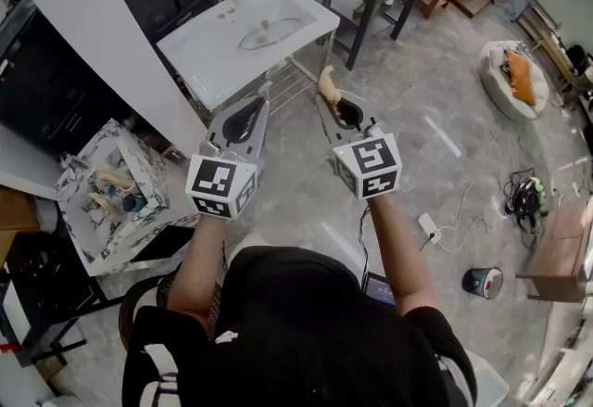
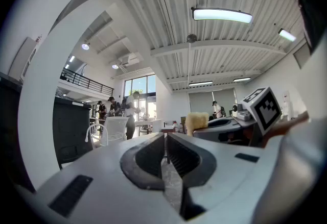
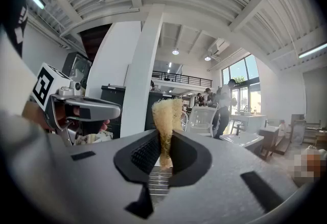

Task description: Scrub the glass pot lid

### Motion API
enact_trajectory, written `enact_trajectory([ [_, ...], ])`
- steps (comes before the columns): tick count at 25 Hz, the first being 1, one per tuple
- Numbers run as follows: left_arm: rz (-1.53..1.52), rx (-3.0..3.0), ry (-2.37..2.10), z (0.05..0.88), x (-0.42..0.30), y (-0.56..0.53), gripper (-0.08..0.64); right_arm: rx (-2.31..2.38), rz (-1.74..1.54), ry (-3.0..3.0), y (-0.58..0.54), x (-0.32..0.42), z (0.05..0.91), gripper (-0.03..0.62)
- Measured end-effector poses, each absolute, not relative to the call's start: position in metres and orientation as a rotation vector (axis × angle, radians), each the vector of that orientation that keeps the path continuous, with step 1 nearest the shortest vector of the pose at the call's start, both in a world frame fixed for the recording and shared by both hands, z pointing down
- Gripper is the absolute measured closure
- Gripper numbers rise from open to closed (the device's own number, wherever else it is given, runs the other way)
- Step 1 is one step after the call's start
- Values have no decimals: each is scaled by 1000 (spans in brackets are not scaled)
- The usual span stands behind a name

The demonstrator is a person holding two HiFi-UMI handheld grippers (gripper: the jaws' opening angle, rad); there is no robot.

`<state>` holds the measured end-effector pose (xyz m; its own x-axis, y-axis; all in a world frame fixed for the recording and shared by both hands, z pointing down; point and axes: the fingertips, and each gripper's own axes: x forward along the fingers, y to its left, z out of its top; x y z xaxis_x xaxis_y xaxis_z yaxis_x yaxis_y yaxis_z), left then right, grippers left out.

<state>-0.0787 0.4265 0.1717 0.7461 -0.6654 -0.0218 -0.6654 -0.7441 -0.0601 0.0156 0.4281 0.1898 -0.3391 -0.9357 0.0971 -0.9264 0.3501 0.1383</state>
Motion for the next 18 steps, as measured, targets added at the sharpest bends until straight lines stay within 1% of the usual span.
enact_trajectory([
  [18,-15,-2890,1113,174,-70,451,546,1716,-46,-2454,462,37,201,571],
])
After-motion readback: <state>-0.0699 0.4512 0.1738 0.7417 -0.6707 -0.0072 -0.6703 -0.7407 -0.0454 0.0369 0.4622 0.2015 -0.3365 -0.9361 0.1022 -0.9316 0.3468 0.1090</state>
